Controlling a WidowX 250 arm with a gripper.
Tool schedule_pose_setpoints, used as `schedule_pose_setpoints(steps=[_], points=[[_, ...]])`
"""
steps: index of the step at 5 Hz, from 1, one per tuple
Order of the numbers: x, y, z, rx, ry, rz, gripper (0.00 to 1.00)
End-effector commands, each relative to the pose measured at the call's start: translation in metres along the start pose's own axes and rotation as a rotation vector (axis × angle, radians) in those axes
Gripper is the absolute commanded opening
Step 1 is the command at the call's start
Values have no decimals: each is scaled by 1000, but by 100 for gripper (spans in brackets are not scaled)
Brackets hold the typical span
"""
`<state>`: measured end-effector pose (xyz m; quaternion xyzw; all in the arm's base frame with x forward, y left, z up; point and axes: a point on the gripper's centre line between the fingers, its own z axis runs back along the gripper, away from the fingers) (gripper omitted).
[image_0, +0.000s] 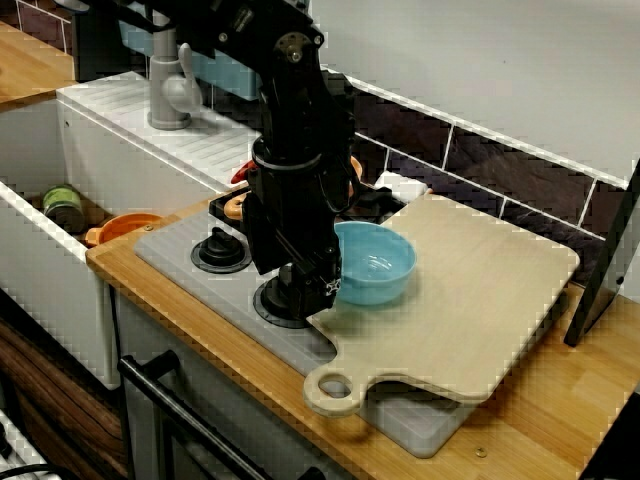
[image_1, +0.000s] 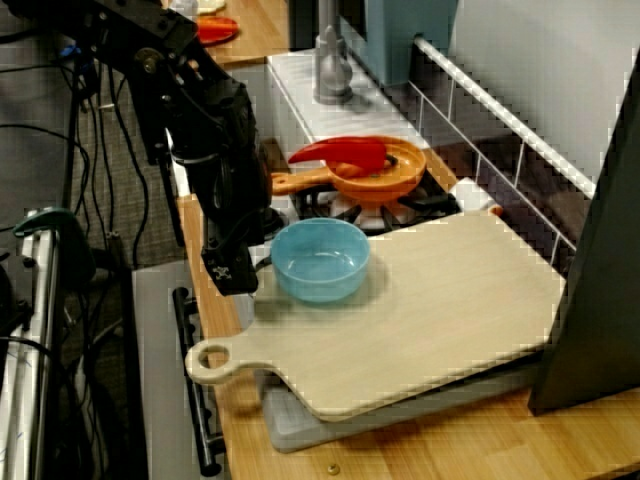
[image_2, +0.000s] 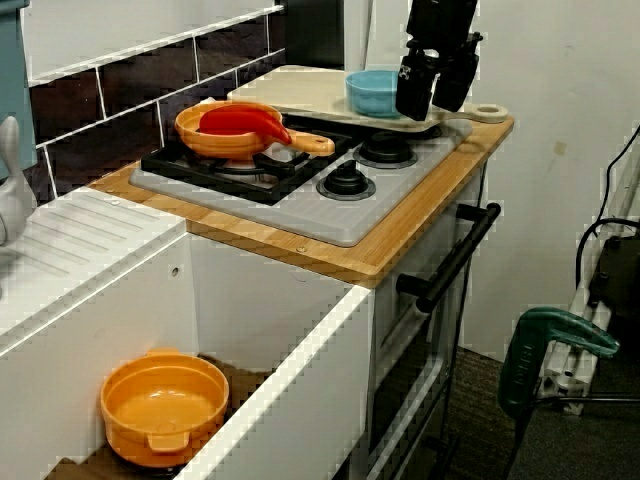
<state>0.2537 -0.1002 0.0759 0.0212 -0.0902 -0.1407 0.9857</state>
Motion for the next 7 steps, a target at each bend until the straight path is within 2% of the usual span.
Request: schedule_pose_setpoints(steps=[1, 4, 7], points=[[7, -2, 3, -2, -25, -9, 0], [27, 0, -1, -10, -11, 21, 0], [66, 1, 3, -29, 6, 75, 0]])
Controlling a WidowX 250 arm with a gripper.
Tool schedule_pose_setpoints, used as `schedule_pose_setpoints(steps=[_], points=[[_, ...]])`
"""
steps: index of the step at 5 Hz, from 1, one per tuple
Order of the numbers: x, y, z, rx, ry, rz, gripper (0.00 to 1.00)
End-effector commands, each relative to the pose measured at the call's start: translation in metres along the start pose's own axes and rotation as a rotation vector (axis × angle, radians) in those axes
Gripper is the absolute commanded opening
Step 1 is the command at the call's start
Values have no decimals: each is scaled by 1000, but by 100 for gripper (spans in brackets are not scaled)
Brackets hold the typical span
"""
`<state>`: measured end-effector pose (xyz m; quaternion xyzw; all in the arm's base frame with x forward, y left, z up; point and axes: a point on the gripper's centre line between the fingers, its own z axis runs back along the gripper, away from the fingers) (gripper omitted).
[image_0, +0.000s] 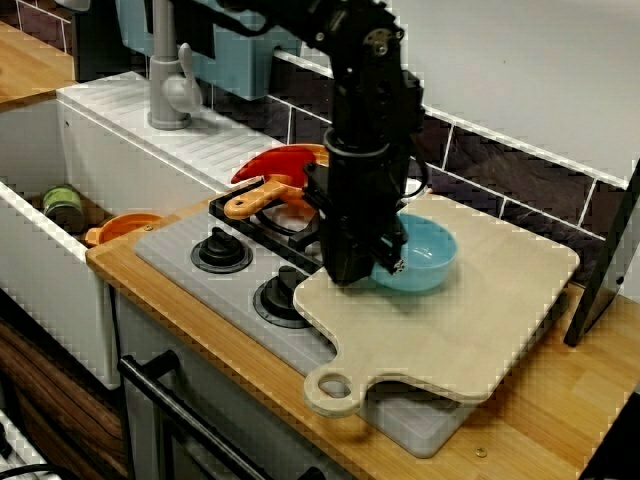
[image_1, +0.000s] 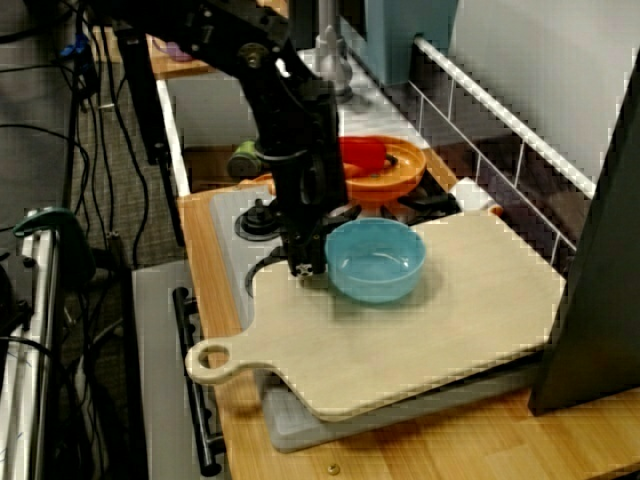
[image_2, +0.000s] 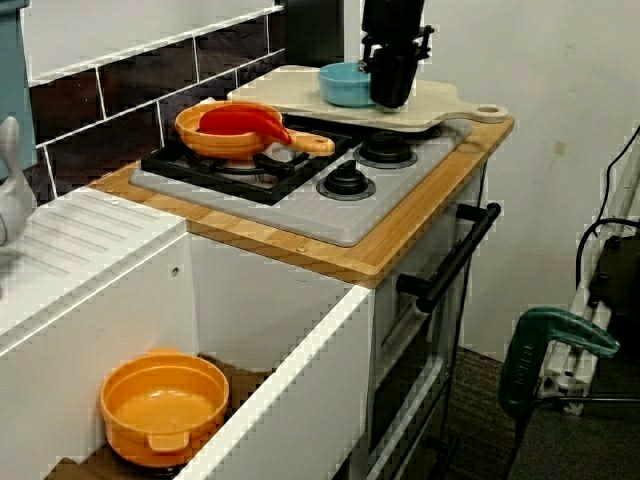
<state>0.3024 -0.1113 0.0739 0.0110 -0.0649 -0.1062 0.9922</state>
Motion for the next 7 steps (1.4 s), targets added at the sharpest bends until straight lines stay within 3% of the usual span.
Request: schedule_pose_setpoints(steps=[1, 4, 7], points=[[25, -4, 12, -8, -45, 16, 0], [44, -9, 5, 1, -47, 38, 0], [59, -6, 13, -9, -45, 60, 0]])
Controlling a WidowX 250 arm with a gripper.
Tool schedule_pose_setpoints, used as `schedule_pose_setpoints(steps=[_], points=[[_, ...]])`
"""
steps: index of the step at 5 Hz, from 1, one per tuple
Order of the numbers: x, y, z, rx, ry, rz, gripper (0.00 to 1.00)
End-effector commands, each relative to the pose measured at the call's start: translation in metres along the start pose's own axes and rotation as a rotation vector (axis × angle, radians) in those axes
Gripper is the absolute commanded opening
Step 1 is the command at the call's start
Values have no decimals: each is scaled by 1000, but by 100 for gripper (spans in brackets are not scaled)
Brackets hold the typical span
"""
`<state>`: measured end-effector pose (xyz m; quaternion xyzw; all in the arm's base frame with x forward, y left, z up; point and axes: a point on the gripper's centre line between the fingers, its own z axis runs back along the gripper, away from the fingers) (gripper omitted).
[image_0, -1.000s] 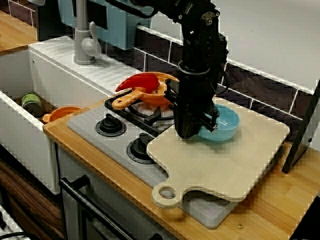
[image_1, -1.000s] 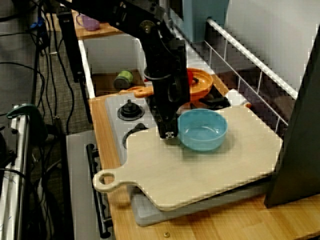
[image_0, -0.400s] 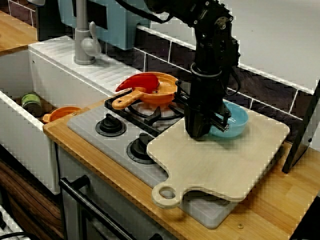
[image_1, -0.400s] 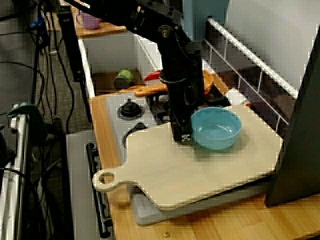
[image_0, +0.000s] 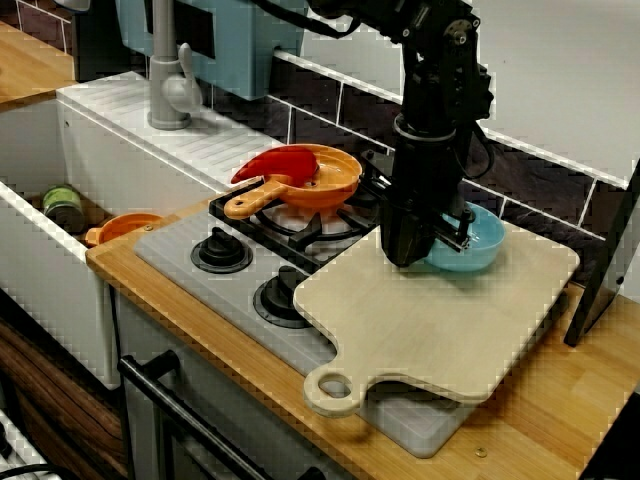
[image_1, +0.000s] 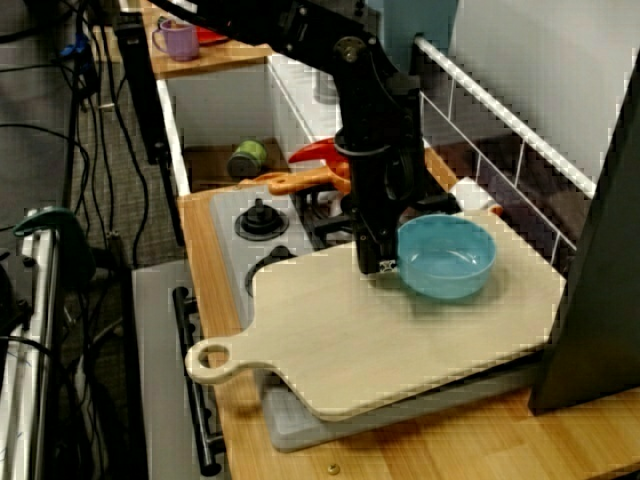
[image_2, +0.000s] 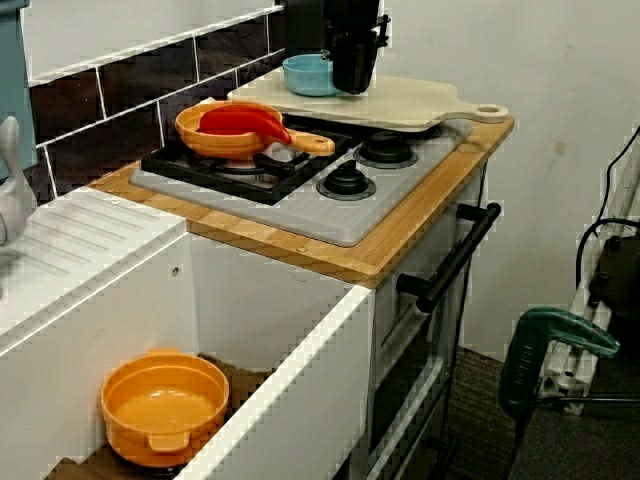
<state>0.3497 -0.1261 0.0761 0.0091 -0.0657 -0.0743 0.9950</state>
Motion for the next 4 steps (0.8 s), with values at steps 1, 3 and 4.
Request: schedule_pose_setpoints(steps=[1, 3, 4], points=[[14, 1, 20, -19, -41, 4, 0], [23, 2, 21, -22, -42, 18, 0], [27, 3, 21, -27, -36, 26, 0]])
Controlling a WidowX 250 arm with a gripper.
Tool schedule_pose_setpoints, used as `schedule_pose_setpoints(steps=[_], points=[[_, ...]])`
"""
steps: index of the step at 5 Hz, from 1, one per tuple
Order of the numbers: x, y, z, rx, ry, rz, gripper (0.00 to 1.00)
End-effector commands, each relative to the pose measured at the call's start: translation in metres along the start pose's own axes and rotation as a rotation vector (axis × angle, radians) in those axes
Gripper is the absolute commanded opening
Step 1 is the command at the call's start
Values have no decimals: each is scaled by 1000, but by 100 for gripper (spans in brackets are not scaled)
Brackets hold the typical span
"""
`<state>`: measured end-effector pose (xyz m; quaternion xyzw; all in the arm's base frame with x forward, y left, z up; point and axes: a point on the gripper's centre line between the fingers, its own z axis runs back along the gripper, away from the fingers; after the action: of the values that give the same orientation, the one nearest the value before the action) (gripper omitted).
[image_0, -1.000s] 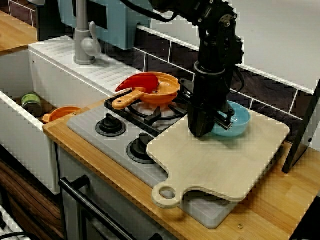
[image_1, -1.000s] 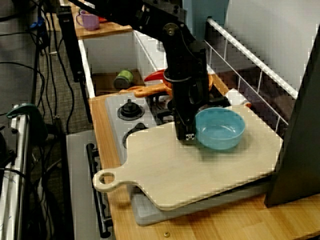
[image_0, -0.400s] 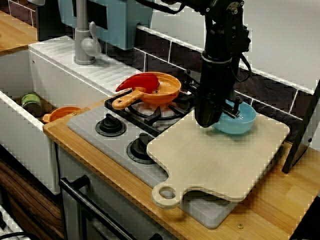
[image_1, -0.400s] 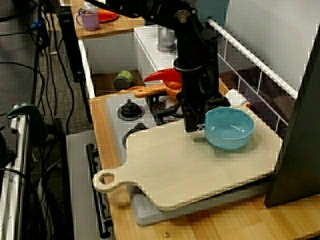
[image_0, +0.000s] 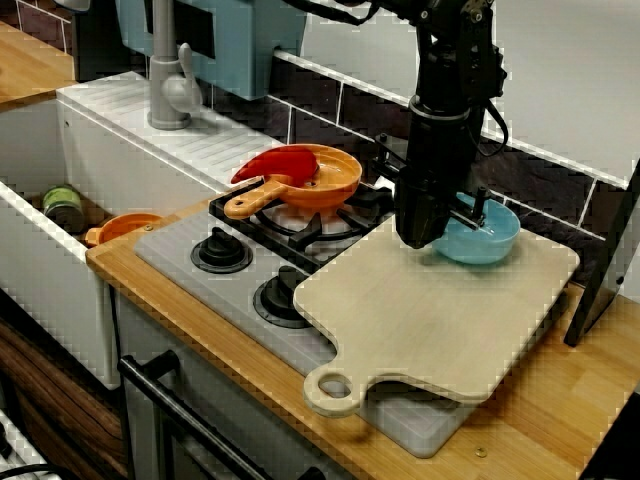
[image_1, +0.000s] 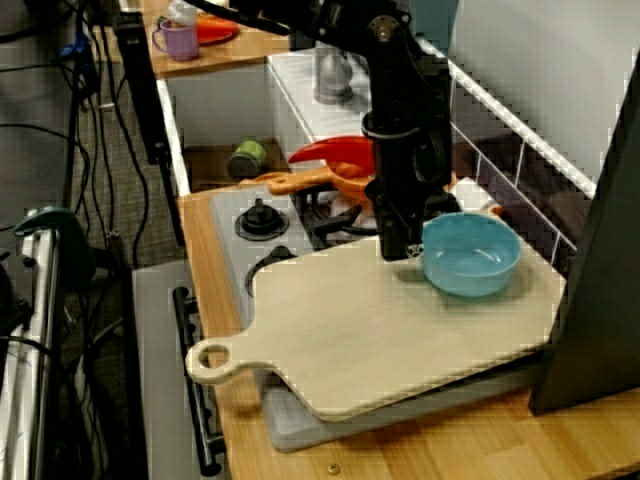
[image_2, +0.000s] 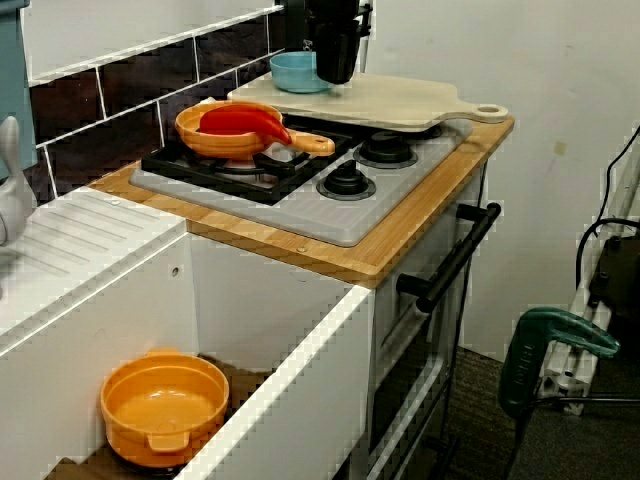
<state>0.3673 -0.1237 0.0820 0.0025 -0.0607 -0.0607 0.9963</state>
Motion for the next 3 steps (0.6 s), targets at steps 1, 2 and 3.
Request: schedule_pose_setpoints(steps=[1, 2, 3], points=[[12, -1, 19, -22, -34, 5, 0], [8, 4, 26, 0, -45, 0, 82], [-1, 15, 32, -2, -32, -4, 100]])
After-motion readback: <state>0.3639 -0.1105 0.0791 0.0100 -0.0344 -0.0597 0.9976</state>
